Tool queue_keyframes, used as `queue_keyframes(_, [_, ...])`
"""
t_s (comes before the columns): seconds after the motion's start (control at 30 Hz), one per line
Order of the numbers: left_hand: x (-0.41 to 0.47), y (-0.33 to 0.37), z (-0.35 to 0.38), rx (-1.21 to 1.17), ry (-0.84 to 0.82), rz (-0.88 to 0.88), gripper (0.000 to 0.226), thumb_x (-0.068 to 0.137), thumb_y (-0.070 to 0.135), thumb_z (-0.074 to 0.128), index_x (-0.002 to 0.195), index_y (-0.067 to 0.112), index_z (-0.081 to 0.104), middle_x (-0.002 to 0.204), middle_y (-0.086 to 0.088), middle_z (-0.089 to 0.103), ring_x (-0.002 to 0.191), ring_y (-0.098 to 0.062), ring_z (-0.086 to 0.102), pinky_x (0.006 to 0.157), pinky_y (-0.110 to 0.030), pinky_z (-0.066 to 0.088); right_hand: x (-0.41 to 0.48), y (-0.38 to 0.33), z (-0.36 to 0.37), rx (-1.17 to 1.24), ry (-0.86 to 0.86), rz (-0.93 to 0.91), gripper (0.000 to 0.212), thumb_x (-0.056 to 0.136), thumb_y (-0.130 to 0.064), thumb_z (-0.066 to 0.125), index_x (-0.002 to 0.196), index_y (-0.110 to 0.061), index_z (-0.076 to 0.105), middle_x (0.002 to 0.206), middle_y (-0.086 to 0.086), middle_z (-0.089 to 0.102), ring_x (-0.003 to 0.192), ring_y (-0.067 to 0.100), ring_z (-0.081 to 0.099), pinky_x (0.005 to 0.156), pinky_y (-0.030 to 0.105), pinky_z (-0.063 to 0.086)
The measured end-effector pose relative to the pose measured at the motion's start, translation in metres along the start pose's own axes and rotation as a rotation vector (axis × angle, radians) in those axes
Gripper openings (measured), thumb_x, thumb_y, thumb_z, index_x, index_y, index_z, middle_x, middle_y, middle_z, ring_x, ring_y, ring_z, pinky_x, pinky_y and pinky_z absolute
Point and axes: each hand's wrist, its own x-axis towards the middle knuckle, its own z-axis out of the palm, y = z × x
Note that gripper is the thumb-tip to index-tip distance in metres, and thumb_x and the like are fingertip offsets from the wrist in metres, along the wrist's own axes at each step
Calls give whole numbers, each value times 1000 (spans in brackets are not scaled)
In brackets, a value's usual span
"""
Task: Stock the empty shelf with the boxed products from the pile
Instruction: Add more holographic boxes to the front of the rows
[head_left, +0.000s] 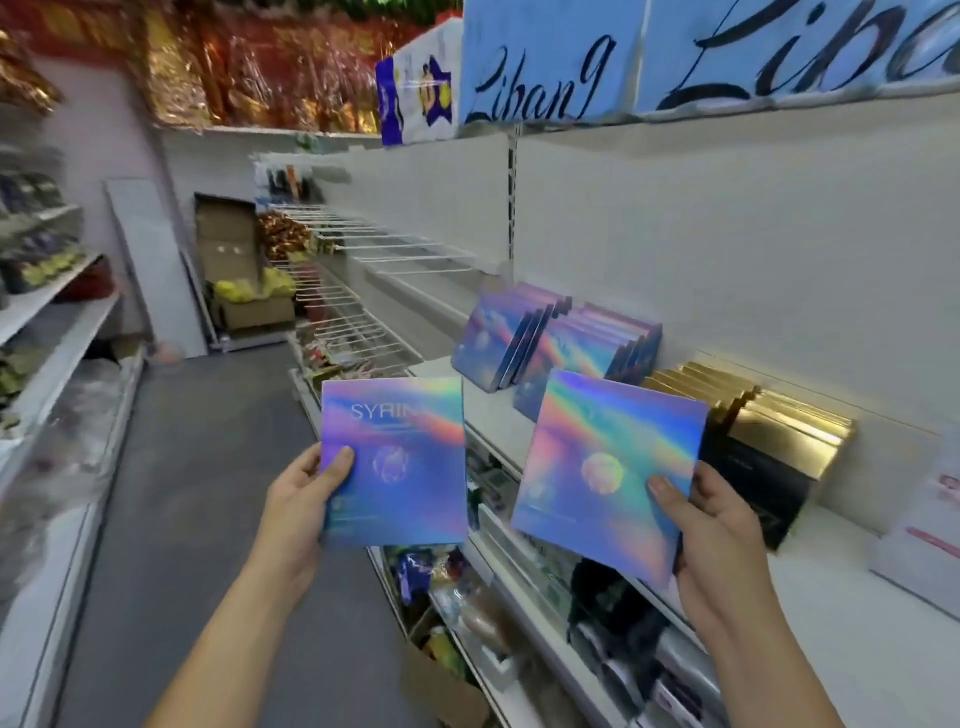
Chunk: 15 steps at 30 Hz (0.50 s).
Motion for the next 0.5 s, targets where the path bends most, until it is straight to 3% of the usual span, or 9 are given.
queue_keyframes(0.13, [68, -9, 4, -33, -43, -6, 18, 94, 17, 65, 110, 11, 70, 98, -6, 79, 75, -16, 73, 67, -33, 60, 42, 21, 27, -25, 34, -40, 49, 63, -24, 78, 111, -16, 69, 108, 2, 77, 92, 18, 74, 77, 36, 62])
queue_keyframes(0.3, [164, -30, 19, -69, -176, -19, 30, 85, 22, 74, 114, 15, 71, 103, -4, 79, 81, -18, 75, 80, -38, 56, 82, 53, 54, -67, 100, -102, 28, 92, -2, 63, 119, -9, 67, 111, 3, 77, 89, 15, 75, 69, 29, 62])
queue_keyframes(0.43, [244, -55, 35, -67, -346, -62, 26, 93, 20, 66, 117, 12, 70, 106, -8, 78, 80, -20, 75, 63, -33, 61, 110, 83, 80, -114, 259, -159, 27, 93, 1, 61, 116, -10, 68, 113, 5, 77, 93, 18, 74, 75, 30, 61])
queue_keyframes(0.5, [280, -62, 40, -69, -447, -92, 46, 79, 39, 79, 116, 13, 71, 107, -8, 78, 82, -21, 76, 64, -33, 61, 119, 95, 95, -106, 368, -157, 27, 93, 3, 61, 116, -10, 68, 112, 6, 77, 92, 18, 75, 72, 28, 61])
